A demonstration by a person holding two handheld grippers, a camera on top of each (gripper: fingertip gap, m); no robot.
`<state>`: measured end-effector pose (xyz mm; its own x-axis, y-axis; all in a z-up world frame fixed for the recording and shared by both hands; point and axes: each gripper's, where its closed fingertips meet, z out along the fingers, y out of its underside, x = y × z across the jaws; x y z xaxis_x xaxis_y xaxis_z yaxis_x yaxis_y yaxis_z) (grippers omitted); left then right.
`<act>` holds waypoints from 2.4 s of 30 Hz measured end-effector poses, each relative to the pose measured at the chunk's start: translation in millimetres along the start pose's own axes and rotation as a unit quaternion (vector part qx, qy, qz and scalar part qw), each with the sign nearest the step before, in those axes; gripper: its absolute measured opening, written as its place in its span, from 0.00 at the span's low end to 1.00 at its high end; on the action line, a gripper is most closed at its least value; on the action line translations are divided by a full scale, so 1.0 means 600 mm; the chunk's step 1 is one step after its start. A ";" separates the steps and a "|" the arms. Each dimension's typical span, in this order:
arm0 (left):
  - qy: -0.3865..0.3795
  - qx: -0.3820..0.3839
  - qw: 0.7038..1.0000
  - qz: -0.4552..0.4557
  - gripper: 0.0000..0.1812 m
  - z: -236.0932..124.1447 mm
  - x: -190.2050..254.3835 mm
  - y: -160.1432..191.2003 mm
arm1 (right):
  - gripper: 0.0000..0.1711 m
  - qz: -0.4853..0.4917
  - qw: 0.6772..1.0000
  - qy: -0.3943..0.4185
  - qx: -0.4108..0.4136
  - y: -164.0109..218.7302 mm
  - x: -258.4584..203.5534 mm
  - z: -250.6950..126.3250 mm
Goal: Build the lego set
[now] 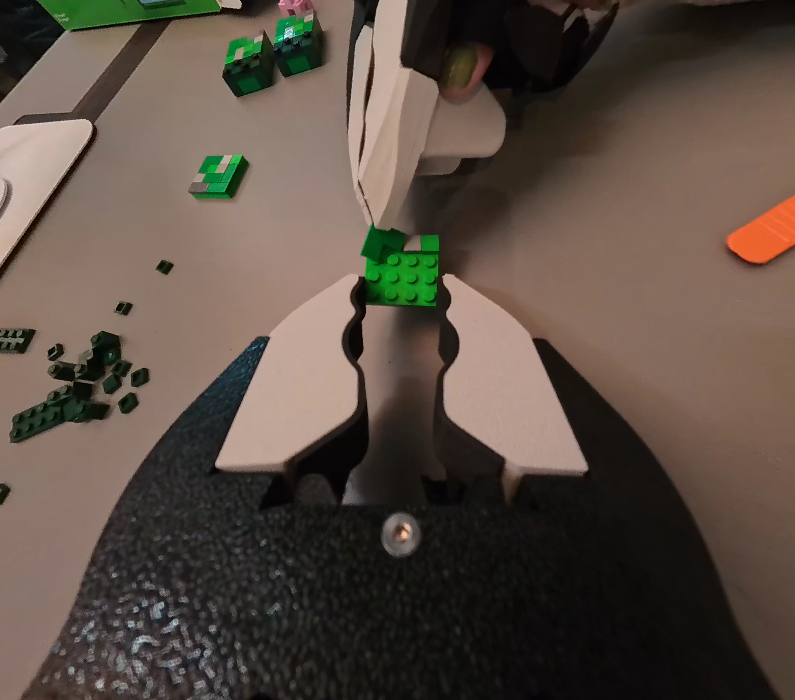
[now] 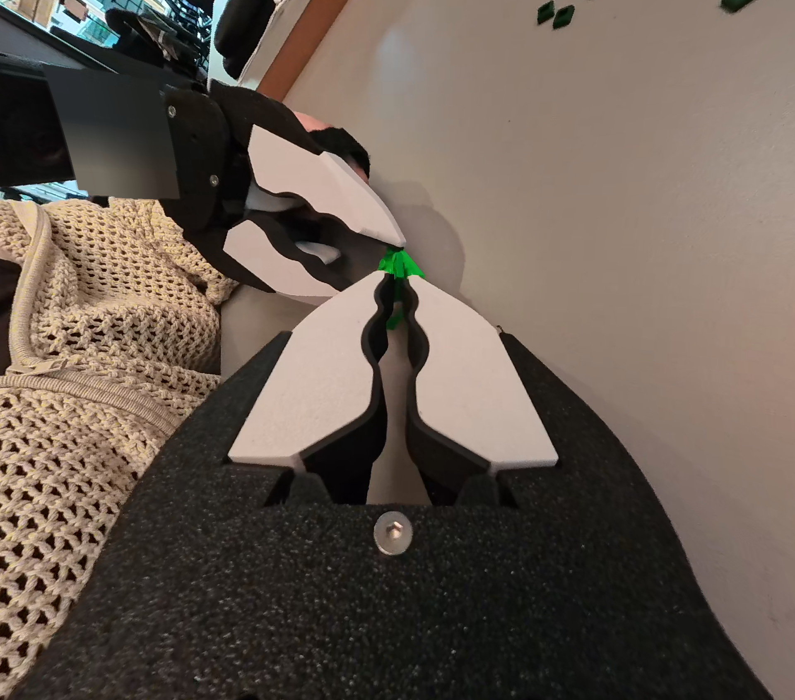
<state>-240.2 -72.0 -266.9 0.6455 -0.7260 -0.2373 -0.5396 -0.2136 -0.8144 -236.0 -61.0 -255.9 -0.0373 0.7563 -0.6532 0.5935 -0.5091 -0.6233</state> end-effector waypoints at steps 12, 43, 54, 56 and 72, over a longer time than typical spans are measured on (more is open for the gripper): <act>0.006 -0.008 1.000 -0.003 0.18 0.002 0.002 0.005 | 0.02 -0.022 1.000 0.016 -0.009 0.002 -0.001 0.000; 0.012 -0.065 0.997 -0.042 0.18 0.000 -0.006 0.035 | 0.06 -0.205 0.967 0.137 -0.058 0.018 0.063 -0.048; -0.023 -0.043 0.996 -0.072 0.27 -0.008 -0.033 0.026 | 0.06 -0.236 0.947 0.189 -0.109 0.034 0.058 -0.019; -0.027 -0.037 0.996 -0.073 0.27 -0.009 -0.036 0.024 | 0.05 -0.237 0.942 0.211 -0.108 0.030 0.061 -0.017; -0.011 0.033 0.987 -0.154 0.21 -0.021 -0.053 0.003 | 0.00 -0.499 0.816 0.288 -0.046 -0.020 0.027 -0.013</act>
<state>-268.6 -57.7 -254.0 0.7860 -0.6181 0.0158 -0.2797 -0.3781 -0.8825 -237.2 -39.6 -255.7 -0.1705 0.8564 0.4874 0.5571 0.4917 -0.6692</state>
